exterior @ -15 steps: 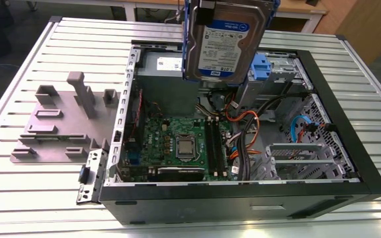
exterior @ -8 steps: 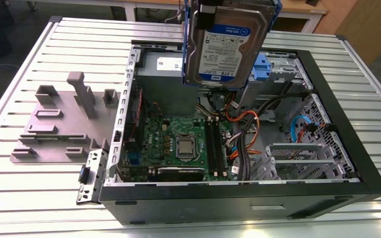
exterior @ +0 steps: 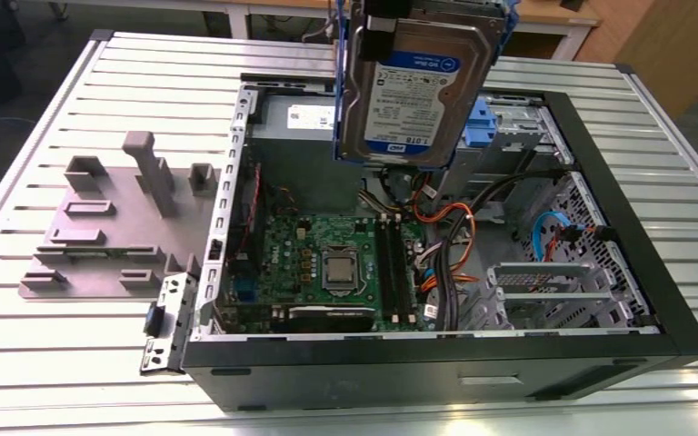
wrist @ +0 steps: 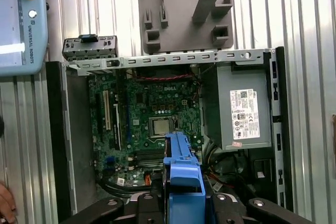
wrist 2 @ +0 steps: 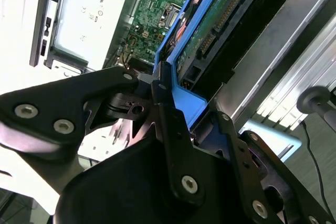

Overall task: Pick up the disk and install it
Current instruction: 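Insert the disk into the insertion slot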

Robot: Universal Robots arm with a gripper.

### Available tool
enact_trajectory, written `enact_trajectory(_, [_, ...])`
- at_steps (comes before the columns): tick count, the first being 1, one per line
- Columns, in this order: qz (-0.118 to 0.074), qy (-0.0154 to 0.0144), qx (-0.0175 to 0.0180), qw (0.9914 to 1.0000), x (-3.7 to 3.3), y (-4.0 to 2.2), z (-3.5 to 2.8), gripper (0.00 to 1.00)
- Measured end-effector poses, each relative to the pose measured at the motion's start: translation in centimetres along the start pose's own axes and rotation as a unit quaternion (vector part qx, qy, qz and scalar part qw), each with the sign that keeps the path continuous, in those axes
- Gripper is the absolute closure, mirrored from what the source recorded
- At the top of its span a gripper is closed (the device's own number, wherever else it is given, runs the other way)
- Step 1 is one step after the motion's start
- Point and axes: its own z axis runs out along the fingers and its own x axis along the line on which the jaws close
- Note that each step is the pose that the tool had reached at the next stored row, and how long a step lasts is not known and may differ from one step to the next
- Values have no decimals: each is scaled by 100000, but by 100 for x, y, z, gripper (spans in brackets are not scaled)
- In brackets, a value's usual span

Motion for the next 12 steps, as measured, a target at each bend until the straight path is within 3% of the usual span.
enact_trajectory(8, [-317, 10, -10, 99999, -2, -32, 8, 64])
enact_trajectory(12, [-555, 1, -15, 99998, 32, -36, 13, 64])
